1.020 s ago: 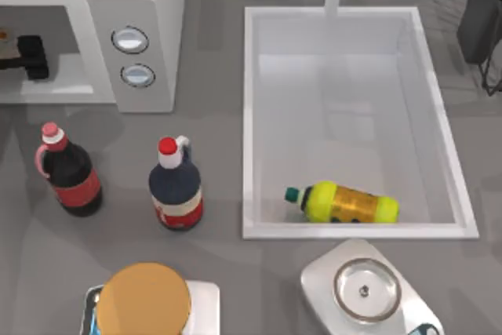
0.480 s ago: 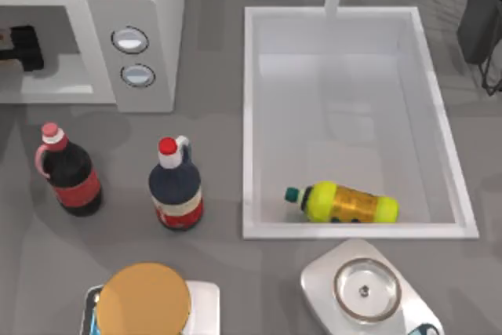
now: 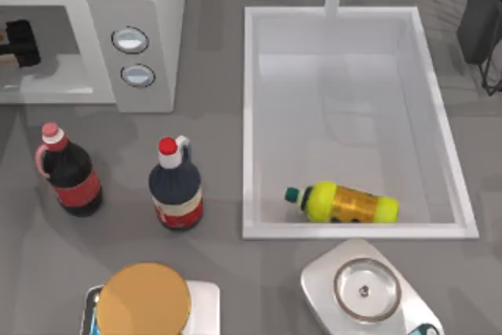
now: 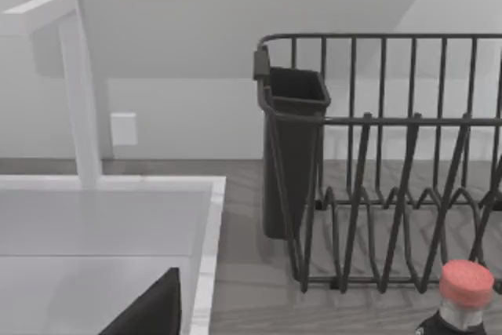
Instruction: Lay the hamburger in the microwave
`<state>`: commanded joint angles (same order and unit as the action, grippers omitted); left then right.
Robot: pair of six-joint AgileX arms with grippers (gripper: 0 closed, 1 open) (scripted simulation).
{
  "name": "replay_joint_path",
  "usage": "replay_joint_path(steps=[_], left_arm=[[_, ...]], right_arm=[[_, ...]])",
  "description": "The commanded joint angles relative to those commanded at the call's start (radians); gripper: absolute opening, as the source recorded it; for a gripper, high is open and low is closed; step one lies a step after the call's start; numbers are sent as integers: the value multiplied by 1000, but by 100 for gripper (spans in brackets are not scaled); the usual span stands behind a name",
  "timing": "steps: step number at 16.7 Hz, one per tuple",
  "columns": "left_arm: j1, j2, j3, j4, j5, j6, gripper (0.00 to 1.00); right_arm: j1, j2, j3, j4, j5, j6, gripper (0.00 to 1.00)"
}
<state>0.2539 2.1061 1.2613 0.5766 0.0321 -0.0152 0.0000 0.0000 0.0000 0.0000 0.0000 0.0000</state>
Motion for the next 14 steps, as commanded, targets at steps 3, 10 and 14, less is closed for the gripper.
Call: replay_joint_path(steps=[3,10,14], left_arm=[[-9,-29,14,-76,-2,4,100],[-73,-62,22,-266,-1,34,100],[-86,-63,23,-295,1,41,100]], right_arm=[[0,0,0,0,0,0,100],[0,0,0,0,0,0,100],[0,0,0,0,0,0,100]])
